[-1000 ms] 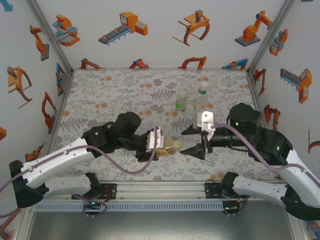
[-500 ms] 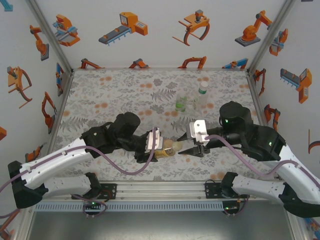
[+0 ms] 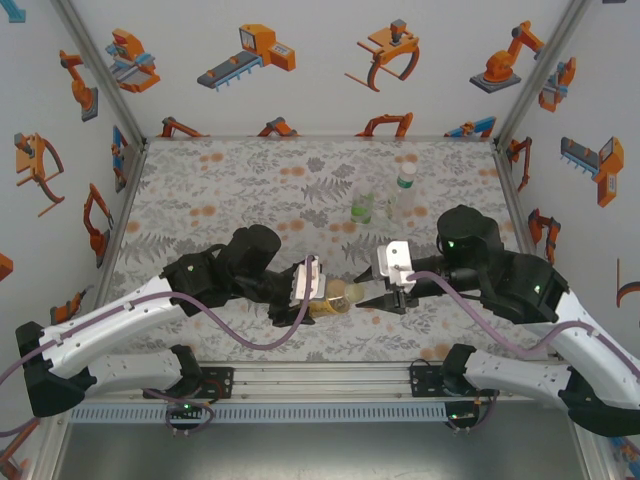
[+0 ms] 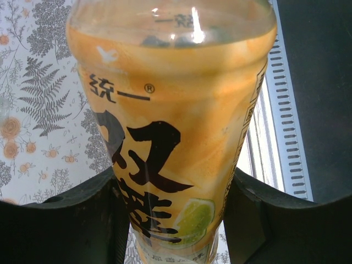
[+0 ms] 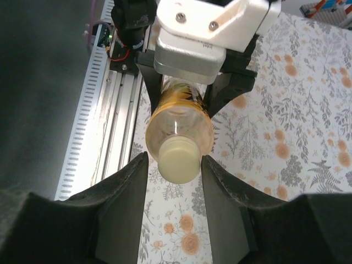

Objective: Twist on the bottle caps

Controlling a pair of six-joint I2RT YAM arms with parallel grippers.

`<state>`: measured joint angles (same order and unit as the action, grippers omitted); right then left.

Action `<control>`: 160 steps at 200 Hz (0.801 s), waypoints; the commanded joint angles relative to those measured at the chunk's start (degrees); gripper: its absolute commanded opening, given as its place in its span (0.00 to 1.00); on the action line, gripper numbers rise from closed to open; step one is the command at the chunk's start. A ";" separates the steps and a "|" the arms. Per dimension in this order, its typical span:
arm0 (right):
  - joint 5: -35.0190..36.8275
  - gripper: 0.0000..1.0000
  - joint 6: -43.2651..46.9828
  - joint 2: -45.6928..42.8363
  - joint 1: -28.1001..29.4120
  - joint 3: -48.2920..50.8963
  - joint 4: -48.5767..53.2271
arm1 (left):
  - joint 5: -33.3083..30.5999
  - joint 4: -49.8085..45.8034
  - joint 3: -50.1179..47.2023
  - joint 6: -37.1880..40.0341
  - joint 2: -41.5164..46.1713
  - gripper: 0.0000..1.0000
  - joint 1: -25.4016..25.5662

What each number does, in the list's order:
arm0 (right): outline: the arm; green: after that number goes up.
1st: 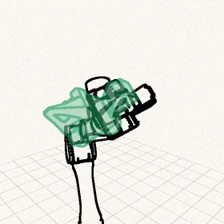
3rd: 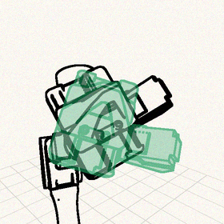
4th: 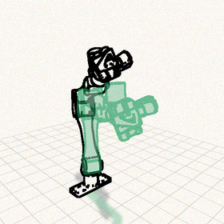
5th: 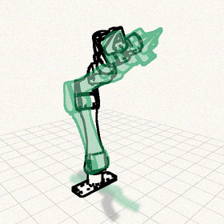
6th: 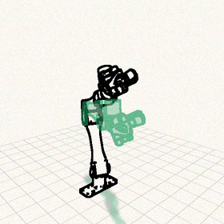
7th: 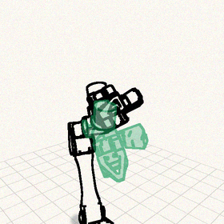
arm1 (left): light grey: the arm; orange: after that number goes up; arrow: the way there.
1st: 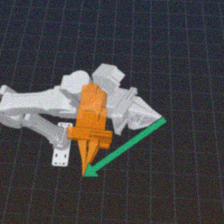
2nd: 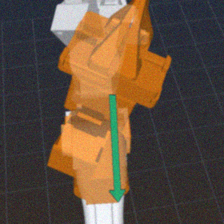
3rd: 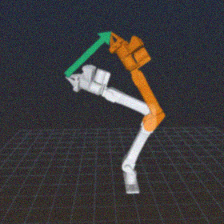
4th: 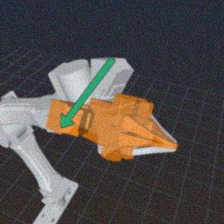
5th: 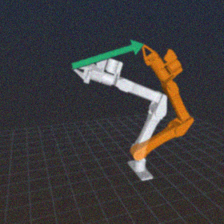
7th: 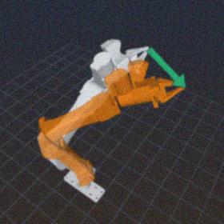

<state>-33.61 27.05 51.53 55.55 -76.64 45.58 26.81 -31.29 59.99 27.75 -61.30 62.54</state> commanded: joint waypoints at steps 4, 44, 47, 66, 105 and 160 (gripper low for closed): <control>1.07 0.43 0.07 -0.20 0.16 0.88 -1.60 | 1.67 0.97 1.65 -0.03 1.00 0.00 0.10; 1.45 0.42 -0.07 -0.41 0.14 0.97 -2.21 | 1.58 0.97 1.39 0.07 1.00 0.00 0.12; 1.37 0.42 -0.07 -0.49 0.17 0.97 -2.31 | 1.52 0.97 1.43 0.08 1.03 0.00 0.11; 1.09 0.39 -0.49 -0.40 0.17 0.97 -2.67 | 1.38 1.07 1.36 0.03 1.02 0.00 0.08; 1.68 0.20 -4.23 -0.46 0.16 1.54 -3.52 | 1.32 1.57 1.36 -0.26 0.68 0.00 0.12; 15.39 0.00 -36.63 -1.99 0.16 6.62 -11.63 | -4.57 4.40 0.11 -1.38 0.66 0.00 0.12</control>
<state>-27.09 11.20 50.11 55.57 -72.95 40.62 25.04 -31.22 59.99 27.27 -61.30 62.54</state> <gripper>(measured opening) 0.316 0.548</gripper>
